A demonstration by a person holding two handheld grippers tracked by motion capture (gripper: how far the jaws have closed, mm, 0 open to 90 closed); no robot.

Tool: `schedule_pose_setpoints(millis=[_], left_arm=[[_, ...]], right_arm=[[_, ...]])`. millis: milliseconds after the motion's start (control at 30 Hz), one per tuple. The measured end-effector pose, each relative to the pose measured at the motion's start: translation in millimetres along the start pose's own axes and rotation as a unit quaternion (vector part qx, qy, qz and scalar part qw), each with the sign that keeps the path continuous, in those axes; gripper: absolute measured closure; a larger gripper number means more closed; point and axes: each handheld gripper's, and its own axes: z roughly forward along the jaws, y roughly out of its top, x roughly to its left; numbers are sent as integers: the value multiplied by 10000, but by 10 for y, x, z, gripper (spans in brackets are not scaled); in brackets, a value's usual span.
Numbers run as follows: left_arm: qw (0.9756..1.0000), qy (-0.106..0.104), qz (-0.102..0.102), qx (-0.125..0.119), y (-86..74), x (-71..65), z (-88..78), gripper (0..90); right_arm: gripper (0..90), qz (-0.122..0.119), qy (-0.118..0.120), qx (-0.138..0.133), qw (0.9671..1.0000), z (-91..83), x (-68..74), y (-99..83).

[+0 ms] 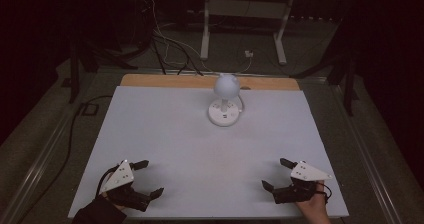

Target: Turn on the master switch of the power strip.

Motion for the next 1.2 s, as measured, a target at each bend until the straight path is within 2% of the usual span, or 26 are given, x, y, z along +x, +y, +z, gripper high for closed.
schedule_pose_setpoints(millis=[333,467,567,733,1200], left_arm=[[10000,0,-5,0,-5,31,9,0],[10000,0,22,-36,-3,32,6,1],[10000,1,4,-14,-2,31,9,1],[10000,7,19,17,1,25,14,1],[10000,-47,-22,42,-2,24,23,1]], right_arm=[[0,21,34,151,9999,28,15,-12],[0,-48,57,131,9999,19,45,3],[0,-99,55,217,9997,34,64,8],[0,-162,-58,355,9992,45,108,27],[0,182,-13,707,9973,48,168,148]])
